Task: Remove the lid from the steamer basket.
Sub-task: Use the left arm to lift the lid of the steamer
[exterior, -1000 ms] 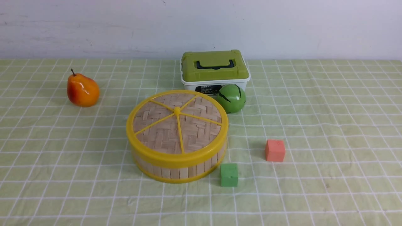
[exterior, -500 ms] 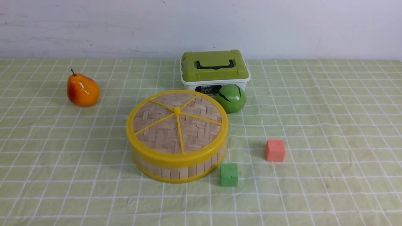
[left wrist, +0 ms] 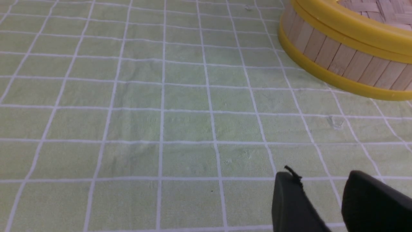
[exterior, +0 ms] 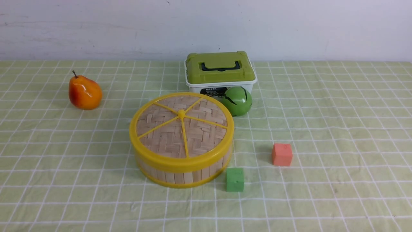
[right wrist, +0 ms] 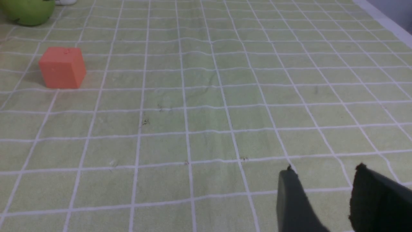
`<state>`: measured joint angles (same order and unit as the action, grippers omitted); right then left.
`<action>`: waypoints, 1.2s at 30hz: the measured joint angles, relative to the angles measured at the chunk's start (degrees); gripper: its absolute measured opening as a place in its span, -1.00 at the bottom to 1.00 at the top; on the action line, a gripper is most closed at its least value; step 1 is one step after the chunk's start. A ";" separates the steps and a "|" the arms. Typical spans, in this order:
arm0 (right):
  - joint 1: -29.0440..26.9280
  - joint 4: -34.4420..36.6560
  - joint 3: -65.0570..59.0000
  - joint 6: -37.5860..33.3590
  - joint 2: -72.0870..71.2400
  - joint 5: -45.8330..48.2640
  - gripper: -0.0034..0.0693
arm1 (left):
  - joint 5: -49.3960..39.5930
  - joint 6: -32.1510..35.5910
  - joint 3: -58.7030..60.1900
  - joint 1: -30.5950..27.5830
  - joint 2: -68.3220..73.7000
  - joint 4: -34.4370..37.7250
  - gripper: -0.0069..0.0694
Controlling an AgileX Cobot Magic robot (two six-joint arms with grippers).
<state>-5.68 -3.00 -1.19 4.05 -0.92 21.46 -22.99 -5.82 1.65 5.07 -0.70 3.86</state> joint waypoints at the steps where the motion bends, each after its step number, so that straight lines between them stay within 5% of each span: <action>1: 0.00 0.00 0.00 0.00 0.00 0.00 -0.24 | 0.00 0.00 0.00 0.00 0.00 0.00 -0.19; 11: 0.00 0.00 0.00 0.00 0.00 0.00 -0.24 | 9.16 0.00 0.00 0.00 0.00 0.00 -0.19; 20: 0.00 0.00 0.00 0.00 0.00 0.00 -0.24 | 31.05 0.00 0.00 0.00 0.00 0.06 -0.19; 27: 0.00 0.00 0.00 0.00 0.00 0.00 -0.24 | 39.09 -0.22 0.00 0.00 0.00 0.93 -0.19; 32: 0.00 0.00 0.00 0.00 0.00 0.00 -0.24 | 43.03 -7.59 0.00 0.00 0.00 3.11 -0.19; 36: 0.00 0.00 0.00 0.00 0.00 0.00 -0.24 | 50.69 -20.15 0.00 0.00 0.00 4.58 -0.19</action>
<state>-5.68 -3.00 -1.19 4.05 -0.92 21.46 27.70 -25.97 1.65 5.07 -0.70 8.44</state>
